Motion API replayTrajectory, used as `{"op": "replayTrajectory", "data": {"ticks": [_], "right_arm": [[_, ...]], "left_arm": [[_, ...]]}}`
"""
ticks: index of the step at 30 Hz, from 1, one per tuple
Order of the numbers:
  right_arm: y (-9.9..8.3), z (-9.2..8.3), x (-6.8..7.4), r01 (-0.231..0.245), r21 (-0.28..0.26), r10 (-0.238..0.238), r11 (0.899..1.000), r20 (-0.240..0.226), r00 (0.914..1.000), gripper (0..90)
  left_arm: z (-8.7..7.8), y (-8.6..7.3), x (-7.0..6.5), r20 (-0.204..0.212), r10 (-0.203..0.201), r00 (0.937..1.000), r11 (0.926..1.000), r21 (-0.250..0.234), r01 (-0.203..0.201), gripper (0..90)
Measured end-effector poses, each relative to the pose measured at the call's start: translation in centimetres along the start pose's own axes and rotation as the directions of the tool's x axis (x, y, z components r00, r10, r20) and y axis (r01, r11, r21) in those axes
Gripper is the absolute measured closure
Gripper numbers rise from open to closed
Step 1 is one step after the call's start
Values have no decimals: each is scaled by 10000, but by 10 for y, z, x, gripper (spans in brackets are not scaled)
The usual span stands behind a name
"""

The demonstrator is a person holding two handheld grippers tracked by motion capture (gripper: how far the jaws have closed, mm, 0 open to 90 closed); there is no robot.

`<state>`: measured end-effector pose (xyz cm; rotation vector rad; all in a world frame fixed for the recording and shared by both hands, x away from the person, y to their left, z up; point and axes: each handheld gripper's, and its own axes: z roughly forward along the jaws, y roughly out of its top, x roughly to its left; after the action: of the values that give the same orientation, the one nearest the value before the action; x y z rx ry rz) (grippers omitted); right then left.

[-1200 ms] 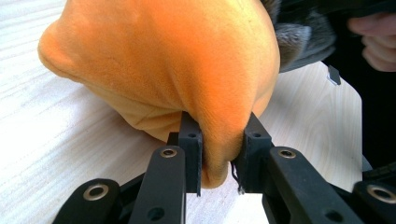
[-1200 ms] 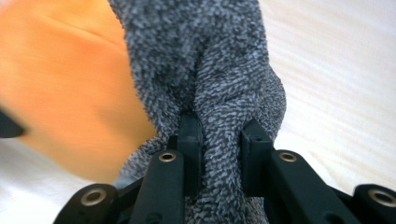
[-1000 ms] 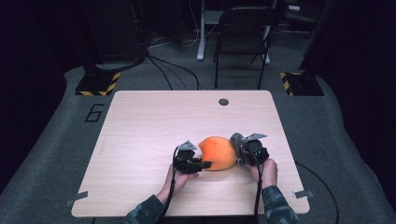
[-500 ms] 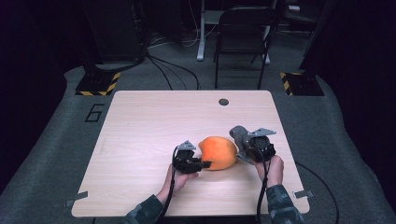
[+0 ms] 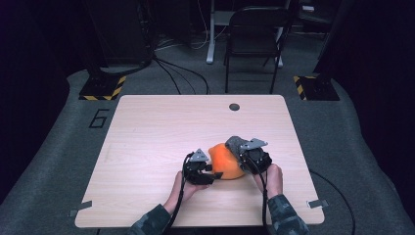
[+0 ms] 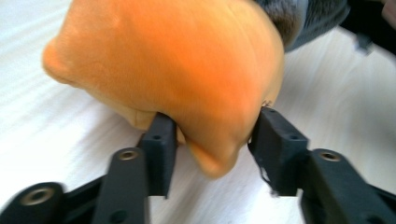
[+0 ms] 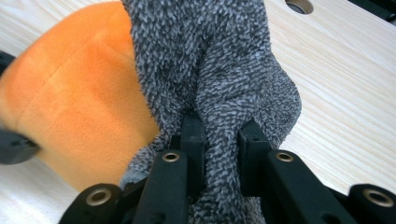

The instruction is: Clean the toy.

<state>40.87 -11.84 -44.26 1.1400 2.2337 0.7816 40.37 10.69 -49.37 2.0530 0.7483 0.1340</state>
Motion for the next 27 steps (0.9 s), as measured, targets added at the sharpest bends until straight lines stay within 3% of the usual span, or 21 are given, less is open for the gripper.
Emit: {"op": "replayTrajectory", "data": {"ticks": [3, 7, 8, 9, 11, 12, 15, 18, 19, 20, 23, 25, 26, 27], "right_arm": [[-1, 2, -4, -100, -31, 100, 9999, -134, 9999, 768], [0, 2, -5, -25, 21, 26, 10000, -209, 9998, 768], [1, 2, -4, -70, 0, 70, 10000, -208, 9998, 768], [1, 2, -4, -131, 98, 133, 9999, -235, 9996, 768], [1, 3, -4, -76, 10, 76, 10000, -223, 9997, 767], [1, 3, -5, -82, 27, 82, 10000, -218, 9997, 767], [1, 3, -5, -152, 20, 152, 9999, -289, 9995, 767], [2, 4, -6, -124, 40, 126, 9999, -347, 9993, 767], [2, 4, -6, -219, 60, 221, 9997, -363, 9991, 767], [2, 4, -6, -230, 39, 231, 9997, -354, 9991, 767], [2, 3, -7, -227, 54, 228, 9997, -353, 9991, 767], [2, 4, -7, -260, 37, 261, 9997, -414, 9988, 767], [2, 4, -8, -302, 51, 304, 9995, -427, 9986, 766], [1, 4, -8, -327, 47, 329, 9995, -442, 9985, 766]], "left_arm": [[-3, -3, -1, -180, 634, 9978, 9980, -29, -635, 415], [-9, -2, -5, -614, 1756, 9825, 9840, -197, -1771, 296], [-9, -2, -5, -614, 1756, 9825, 9840, -197, -1771, 281], [-11, -1, -7, -906, 2461, 9650, 9687, -115, -2481, 261], [-11, -2, -10, -1213, 3229, 9386, 9459, 74, -3245, 251], [-10, -3, -12, -1322, 3678, 9205, 9294, 193, -3686, 238], [-3, -6, -13, -1367, 4425, 8863, 8966, 502, -4399, 216], [2, -8, -11, -1398, 4761, 8682, 8792, 564, -4730, 202], [3, -8, -11, -1490, 4805, 8643, 8767, 534, -4781, 204], [3, -9, -9, -1480, 4970, 8550, 8674, 572, -4943, 206], [5, -11, -8, -1719, 5241, 8341, 8497, 390, -5258, 245], [8, -14, -8, -2076, 5628, 8001, 8223, 413, -5676, 297], [9, -14, -8, -2086, 5736, 7921, 8142, 389, -5793, 312], [9, -15, -8, -2224, 5888, 7771, 8010, 314, -5979, 336]]}}
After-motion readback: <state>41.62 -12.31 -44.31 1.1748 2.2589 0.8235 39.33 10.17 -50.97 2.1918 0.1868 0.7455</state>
